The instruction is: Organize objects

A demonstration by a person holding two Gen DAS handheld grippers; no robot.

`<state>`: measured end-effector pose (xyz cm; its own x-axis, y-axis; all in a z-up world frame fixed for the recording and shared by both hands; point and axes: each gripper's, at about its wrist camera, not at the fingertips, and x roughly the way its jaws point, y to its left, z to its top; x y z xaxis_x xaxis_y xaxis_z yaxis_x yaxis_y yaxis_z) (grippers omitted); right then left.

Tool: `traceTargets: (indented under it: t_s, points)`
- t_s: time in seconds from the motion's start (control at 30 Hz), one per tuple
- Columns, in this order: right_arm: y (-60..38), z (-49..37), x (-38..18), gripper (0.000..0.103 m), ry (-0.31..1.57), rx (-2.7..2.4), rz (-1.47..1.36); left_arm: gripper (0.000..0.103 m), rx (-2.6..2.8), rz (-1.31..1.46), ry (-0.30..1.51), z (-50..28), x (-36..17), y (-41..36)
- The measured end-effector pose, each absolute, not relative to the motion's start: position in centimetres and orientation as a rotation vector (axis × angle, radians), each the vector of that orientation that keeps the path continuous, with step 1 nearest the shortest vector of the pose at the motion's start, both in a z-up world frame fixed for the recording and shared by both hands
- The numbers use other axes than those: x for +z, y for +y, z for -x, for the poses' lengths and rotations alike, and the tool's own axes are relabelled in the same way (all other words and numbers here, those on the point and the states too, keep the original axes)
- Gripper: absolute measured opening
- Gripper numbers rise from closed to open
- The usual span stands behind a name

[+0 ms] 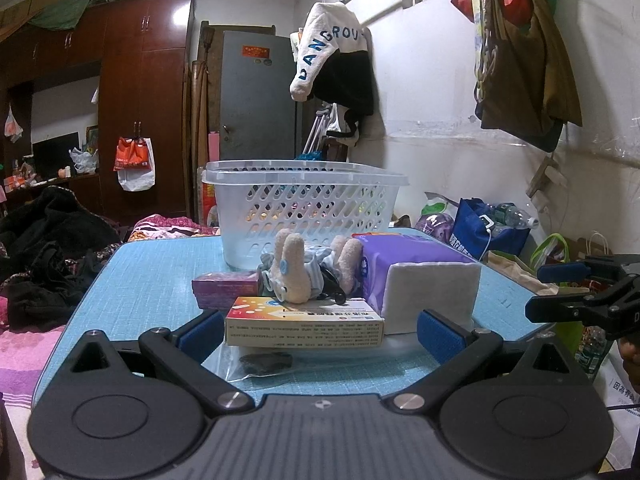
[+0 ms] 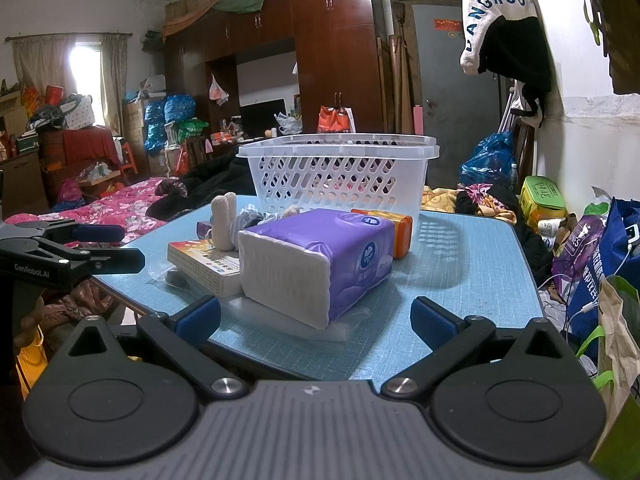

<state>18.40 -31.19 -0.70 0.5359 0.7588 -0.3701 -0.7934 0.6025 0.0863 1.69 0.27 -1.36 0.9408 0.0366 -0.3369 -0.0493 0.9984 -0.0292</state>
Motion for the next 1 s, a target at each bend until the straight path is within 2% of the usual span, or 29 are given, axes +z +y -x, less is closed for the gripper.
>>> traceTargets:
  t_s: [0.6,0.83,1.0]
  points:
    - [-31.3,-18.2,-0.9,0.103,0.357,0.923,0.099,0.103,0.044,0.035,0.335,-1.6,-1.4,0.4]
    - [-33.2,-20.1,-1.9,0.103,0.192,0.821,-0.052,0.103,0.043,-0.007,0.12,-1.0,-0.2,0.3]
    - [-33.7,-22.4,-2.8,0.103,0.25,0.852,-0.049,0.103,0.032,-0.039,0.218,-3.6,-1.2,0.7]
